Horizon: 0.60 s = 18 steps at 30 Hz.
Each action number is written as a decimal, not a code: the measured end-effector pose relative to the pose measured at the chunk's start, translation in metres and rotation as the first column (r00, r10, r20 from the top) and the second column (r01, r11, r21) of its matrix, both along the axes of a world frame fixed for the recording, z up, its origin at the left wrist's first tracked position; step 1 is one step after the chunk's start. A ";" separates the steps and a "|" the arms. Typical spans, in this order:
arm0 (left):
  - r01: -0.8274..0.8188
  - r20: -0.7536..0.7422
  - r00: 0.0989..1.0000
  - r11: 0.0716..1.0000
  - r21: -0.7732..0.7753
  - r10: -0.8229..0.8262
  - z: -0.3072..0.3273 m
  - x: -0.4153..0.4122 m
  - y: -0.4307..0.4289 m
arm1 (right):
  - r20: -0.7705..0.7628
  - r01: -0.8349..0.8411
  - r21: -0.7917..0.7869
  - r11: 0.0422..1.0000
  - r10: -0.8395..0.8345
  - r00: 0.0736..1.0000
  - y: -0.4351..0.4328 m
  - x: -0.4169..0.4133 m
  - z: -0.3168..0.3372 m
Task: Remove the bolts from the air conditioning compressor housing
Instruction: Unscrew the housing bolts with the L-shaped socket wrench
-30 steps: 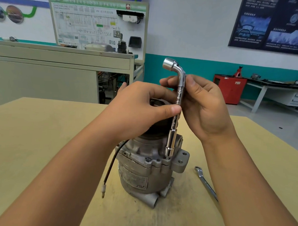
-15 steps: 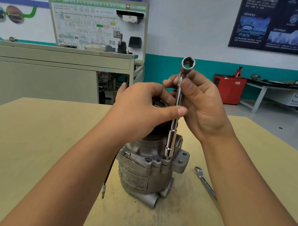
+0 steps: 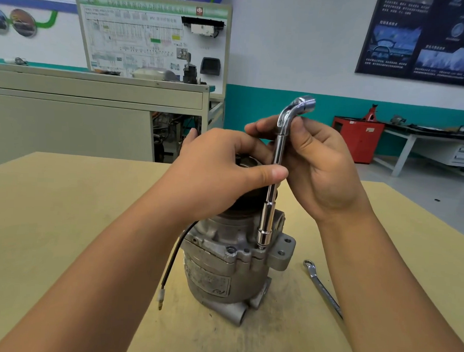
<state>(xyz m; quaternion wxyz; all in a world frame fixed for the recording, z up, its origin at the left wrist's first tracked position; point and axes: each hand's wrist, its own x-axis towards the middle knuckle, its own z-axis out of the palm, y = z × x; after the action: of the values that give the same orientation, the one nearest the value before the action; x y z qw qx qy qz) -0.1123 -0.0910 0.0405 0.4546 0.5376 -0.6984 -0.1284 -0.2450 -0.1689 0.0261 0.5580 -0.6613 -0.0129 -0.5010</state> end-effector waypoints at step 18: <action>0.015 0.022 1.000 1.000 -0.004 -0.015 0.002 -0.001 0.002 | 0.029 0.058 0.047 0.997 -0.059 0.998 0.000 0.000 0.000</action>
<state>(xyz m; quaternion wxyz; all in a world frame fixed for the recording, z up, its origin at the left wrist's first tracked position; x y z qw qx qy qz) -0.1131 -0.0894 0.0423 0.4470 0.5328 -0.7077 -0.1243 -0.2455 -0.1691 0.0262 0.5582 -0.6407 0.0097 -0.5271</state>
